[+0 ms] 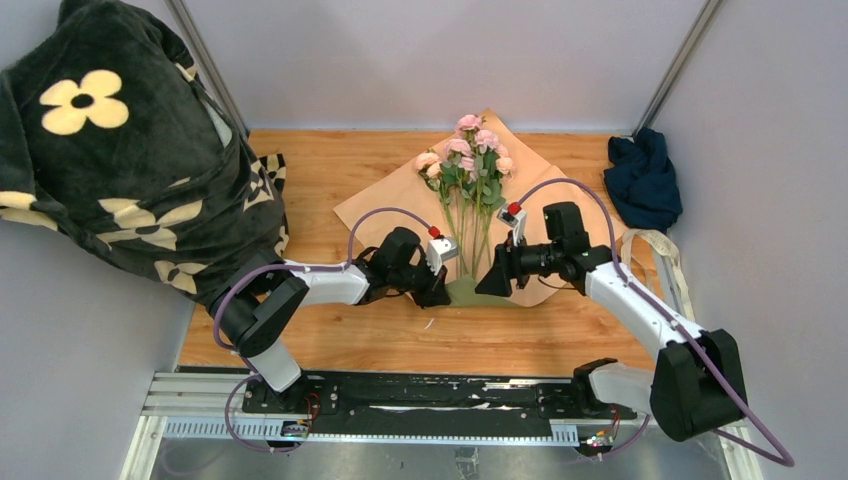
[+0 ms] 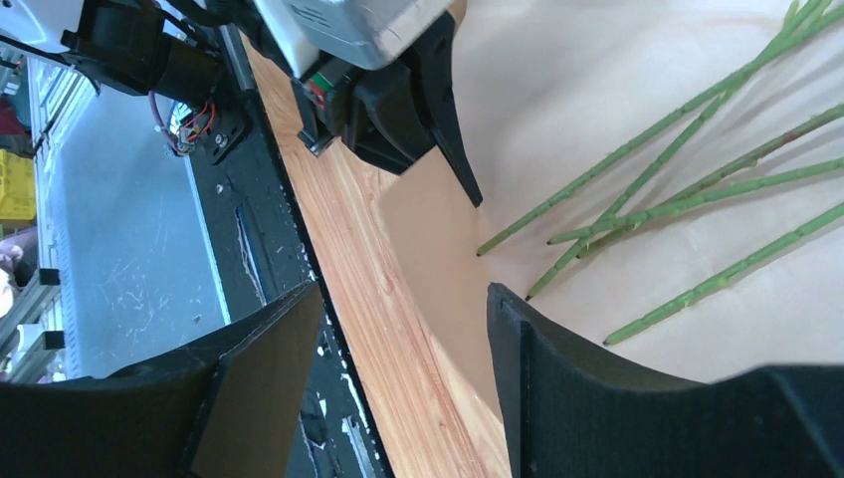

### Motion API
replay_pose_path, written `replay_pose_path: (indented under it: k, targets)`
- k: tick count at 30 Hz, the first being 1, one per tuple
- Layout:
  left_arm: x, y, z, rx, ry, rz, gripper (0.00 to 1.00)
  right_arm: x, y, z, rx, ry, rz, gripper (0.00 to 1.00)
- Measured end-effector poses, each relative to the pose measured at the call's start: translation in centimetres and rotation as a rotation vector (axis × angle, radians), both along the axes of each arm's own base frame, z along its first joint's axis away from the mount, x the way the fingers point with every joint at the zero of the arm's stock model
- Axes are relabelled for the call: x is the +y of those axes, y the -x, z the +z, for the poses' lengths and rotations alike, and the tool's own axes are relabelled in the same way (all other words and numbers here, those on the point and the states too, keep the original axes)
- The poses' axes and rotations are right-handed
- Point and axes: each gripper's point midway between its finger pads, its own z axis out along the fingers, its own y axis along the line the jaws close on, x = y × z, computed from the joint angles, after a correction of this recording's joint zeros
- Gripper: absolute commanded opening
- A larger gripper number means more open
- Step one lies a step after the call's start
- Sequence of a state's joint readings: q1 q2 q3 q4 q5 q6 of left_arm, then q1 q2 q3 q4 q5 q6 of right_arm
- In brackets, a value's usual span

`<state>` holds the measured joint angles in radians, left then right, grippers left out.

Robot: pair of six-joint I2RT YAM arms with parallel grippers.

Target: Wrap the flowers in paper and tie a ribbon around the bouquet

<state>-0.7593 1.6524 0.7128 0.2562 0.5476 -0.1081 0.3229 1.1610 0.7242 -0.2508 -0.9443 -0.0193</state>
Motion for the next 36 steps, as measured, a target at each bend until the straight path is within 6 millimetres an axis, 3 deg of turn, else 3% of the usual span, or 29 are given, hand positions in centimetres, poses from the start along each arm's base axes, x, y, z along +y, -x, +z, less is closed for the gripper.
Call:
replay_pose_path:
  k: [4,10,11,14,15,16,17,19,20,22,25,27,30,33,34,36]
  targets:
    - [0.0,0.0,0.0,-0.005,-0.002,-0.008,0.00,0.3,0.4,0.5,-0.051,-0.002,0.000,0.67]
    - [-0.2,0.0,0.2,-0.012,0.000,-0.024,0.00,0.7,0.8,-3.2,-0.019,0.104,-0.032,0.64]
    - [-0.2,0.0,0.2,-0.011,0.000,-0.027,0.00,0.6,0.6,-3.6,-0.018,0.116,-0.044,0.59]
    - [-0.2,0.1,0.3,-0.011,0.004,-0.036,0.00,0.4,-0.2,-4.8,-0.022,0.134,-0.081,0.09]
    - [-0.3,0.1,0.3,-0.011,0.005,-0.039,0.00,0.4,-0.4,-5.1,-0.027,0.140,-0.086,0.01]
    - [-0.3,0.1,0.3,-0.013,0.004,-0.042,0.02,0.4,-0.5,-5.4,-0.016,0.142,-0.095,0.00]
    - [-0.3,0.0,0.3,-0.015,0.004,-0.044,0.23,0.5,-0.6,-5.6,-0.008,0.142,-0.099,0.00]
    - [-0.2,0.0,0.3,-0.021,0.000,-0.050,0.73,0.6,-0.8,-6.0,0.009,0.144,-0.103,0.00]
    - [-0.3,-0.1,0.4,-0.025,0.000,-0.056,0.85,0.6,-0.8,-6.2,0.018,0.146,-0.105,0.00]
    - [-0.2,-0.2,0.6,-0.040,-0.012,-0.075,0.99,0.6,-1.0,-6.6,0.043,0.154,-0.110,0.00]
    - [0.3,-0.7,1.7,-0.104,-0.071,-0.155,1.00,0.4,-1.6,-6.9,0.079,0.159,-0.134,0.00]
    - [1.7,-1.3,3.7,-0.204,-0.146,-0.228,1.00,0.3,-1.8,-7.1,0.090,0.164,-0.142,0.00]
    - [5.4,-2.5,7.5,-0.351,-0.272,-0.303,0.99,0.2,-1.9,-7.4,0.098,0.170,-0.143,0.00]
    - [11.9,-5.0,11.6,-0.440,-0.451,-0.276,0.95,0.2,-2.0,-7.5,0.093,0.176,-0.149,0.00]
    - [15.1,-5.8,12.8,-0.449,-0.521,-0.241,0.95,0.1,-2.1,-7.5,0.089,0.181,-0.152,0.00]
    - [19.4,-5.9,13.4,-0.444,-0.610,-0.197,0.93,-0.1,-2.2,-7.6,0.081,0.191,-0.159,0.00]
